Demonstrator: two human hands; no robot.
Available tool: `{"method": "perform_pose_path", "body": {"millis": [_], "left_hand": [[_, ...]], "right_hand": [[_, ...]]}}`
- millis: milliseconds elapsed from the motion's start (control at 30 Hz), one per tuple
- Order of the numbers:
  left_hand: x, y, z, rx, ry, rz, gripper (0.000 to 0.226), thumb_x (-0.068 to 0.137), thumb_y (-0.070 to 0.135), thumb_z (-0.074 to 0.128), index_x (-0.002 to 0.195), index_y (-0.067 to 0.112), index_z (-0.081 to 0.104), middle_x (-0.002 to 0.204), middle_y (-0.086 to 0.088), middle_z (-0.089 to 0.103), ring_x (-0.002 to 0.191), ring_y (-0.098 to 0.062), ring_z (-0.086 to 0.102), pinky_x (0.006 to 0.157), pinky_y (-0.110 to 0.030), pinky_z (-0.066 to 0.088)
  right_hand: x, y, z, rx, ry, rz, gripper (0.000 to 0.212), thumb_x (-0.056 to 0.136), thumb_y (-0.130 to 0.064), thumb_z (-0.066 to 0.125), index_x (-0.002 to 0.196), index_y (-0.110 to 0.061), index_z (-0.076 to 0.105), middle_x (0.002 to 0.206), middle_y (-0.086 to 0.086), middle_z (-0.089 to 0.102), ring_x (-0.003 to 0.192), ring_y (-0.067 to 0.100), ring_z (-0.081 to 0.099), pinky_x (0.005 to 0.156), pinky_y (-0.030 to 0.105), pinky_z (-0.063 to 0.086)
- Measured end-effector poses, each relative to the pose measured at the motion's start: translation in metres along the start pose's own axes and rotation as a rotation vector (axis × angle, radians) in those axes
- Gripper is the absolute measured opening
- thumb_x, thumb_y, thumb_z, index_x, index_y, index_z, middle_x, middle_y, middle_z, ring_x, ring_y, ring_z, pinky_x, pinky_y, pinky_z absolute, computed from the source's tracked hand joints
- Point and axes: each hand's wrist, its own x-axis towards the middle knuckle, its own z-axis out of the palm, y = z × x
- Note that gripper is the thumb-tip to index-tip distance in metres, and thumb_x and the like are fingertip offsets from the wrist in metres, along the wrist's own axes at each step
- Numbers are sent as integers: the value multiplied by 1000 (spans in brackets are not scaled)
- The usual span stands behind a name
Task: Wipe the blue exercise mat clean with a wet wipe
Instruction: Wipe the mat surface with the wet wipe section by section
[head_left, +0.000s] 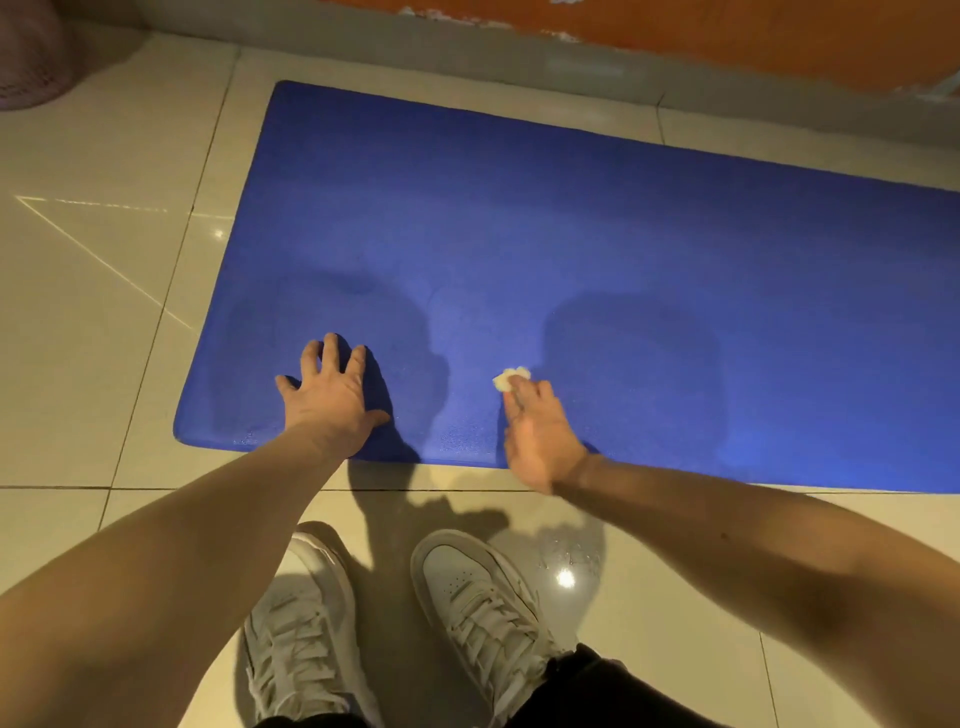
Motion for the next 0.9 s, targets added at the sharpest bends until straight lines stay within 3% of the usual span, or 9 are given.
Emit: {"method": "perform_pose_path", "body": {"millis": [100,233,333,467,533,600,733,800,900], "left_hand": [[7,2,-5,30,-43,-4,104,83,63,68,158,32,3,164,-4,-6,151,-32,-6,113,-62,26],[11,1,-9,-5,-129,-58,112,80,67,69,158,36,-6,164,-3,-16,152,-33,-12,115,-66,22],[14,2,-9,-5,-145,-63,114,79,67,70,158,37,-6,164,-4,-17,152,-34,-10,113,-67,24],[17,3,-14,-12,-189,-72,117,78,66,72,158,38,-10,164,-4,-19,152,-34,-12,114,-69,21],[17,4,-16,-19,-204,-73,118,78,65,72,157,38,-12,164,-4,-20,152,-35,-13,114,-69,20],[17,4,-17,-11,-214,-78,119,78,65,72,157,37,-13,164,-4,-21,152,-35,-13,114,-69,21],[19,5,-17,-3,-214,-82,119,79,65,72,157,37,-13,164,-5,-20,151,-35,-13,114,-68,22],[20,5,-16,0,-212,-84,118,79,65,72,157,37,-13,164,-5,-20,151,-35,-13,114,-68,23],[21,5,-17,4,-215,-87,118,79,65,72,157,37,-13,164,-6,-19,151,-35,-13,114,-68,21]], "right_hand": [[1,-48,12,165,37,-14,65,84,-10,55,146,4,42,153,21,36,119,39,42,101,45,42],[13,-70,14,112,-21,-171,71,65,-21,75,134,-8,63,136,9,60,111,26,51,86,34,49],[17,-48,6,-21,-26,-177,71,65,-15,62,135,-14,62,135,4,58,108,24,44,80,33,32],[38,9,-23,-84,-8,91,73,74,-11,58,146,-6,46,149,13,44,115,34,46,73,37,30],[55,29,-33,-41,-40,228,67,88,-15,53,151,-1,36,154,14,35,125,38,41,79,38,27],[65,23,-36,-17,-41,288,67,93,-21,50,153,1,32,154,15,32,128,38,38,86,39,33],[61,-43,-17,-17,-78,71,71,78,-22,63,144,0,50,144,19,49,107,37,54,79,40,45],[61,-68,-8,139,-110,-60,69,79,-17,61,145,0,48,147,19,47,113,38,50,87,44,44],[68,-58,-11,48,-64,-108,66,84,-18,59,148,-7,46,150,12,46,124,33,47,89,42,41]]}}
